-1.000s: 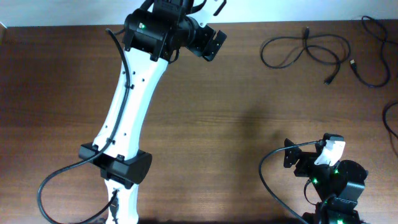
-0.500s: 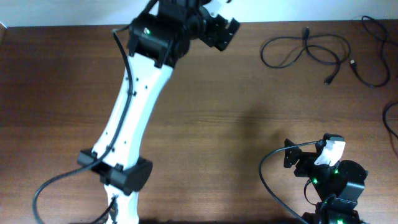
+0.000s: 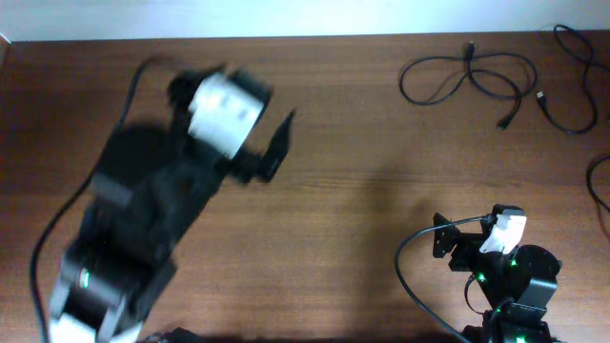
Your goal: Untangle cables
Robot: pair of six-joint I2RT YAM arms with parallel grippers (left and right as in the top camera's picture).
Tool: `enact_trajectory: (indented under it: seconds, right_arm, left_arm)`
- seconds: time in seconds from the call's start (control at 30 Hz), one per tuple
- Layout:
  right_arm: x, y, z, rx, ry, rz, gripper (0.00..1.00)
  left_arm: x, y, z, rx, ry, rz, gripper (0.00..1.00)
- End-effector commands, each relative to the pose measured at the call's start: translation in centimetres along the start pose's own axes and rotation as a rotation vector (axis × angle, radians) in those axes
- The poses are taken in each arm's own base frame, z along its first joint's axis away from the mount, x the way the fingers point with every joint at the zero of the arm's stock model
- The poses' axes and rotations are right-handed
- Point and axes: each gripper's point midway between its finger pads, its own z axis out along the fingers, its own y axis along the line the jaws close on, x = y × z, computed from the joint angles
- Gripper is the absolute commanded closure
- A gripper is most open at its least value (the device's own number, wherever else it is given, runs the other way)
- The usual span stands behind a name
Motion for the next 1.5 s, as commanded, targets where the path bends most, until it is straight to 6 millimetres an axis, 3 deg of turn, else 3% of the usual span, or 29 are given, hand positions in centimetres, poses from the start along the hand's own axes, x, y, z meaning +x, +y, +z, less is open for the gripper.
enact_trajectory:
  seconds: [0.0,0.2,0.27,0.37,0.57,0.73,0.87,0.97,1.03,1.47]
  right_arm:
    - [0.0,0.0,0.0,0.002,-0.004,0.003,0.01]
    - [0.0,0.0,0.0,0.002,-0.004,0.003,0.01]
    - [0.0,0.0,0.0,0.002,-0.004,0.003,0.01]
    - [0.0,0.0,0.0,0.002,-0.004,0.003,0.01]
    - [0.0,0.0,0.0,0.002,-0.004,0.003,0.01]
    - [0.0,0.0,0.0,0.002,-0.004,0.003,0.01]
    - [0.0,0.0,0.0,0.002,-0.004,0.003,0.01]
    - [0.0,0.0,0.0,0.002,-0.004,0.003,0.01]
    - [0.0,0.0,0.0,0.002,-0.004,0.003,0.01]
    - [0.0,0.0,0.0,0.002,-0.004,0.003,0.01]
  left_arm:
    - [5.9,0.2,-2.6,-0.031,-0.026,0.001,0.02]
    - [11.8,-0.6,-6.6,-0.108,-0.280,0.039,0.02]
    - [15.0,-0.6,-6.9,-0.158,-0.308,0.048,0.02]
    - [17.6,-0.8,-6.9,-0.183,-0.345,0.068,0.02]
    - [20.6,-1.2,-7.1,-0.235,-0.466,0.119,0.02]
    - [22.5,0.2,-6.7,-0.293,-0.385,0.092,0.01]
    - [28.1,1.2,-5.4,-0.341,-0.148,0.007,0.02]
    - [32.2,2.2,-5.5,-0.425,0.024,-0.041,0.02]
    - [32.3,2.9,-5.9,-0.470,0.031,-0.041,0.02]
    - [32.3,2.9,-5.9,-0.470,0.028,-0.050,0.02]
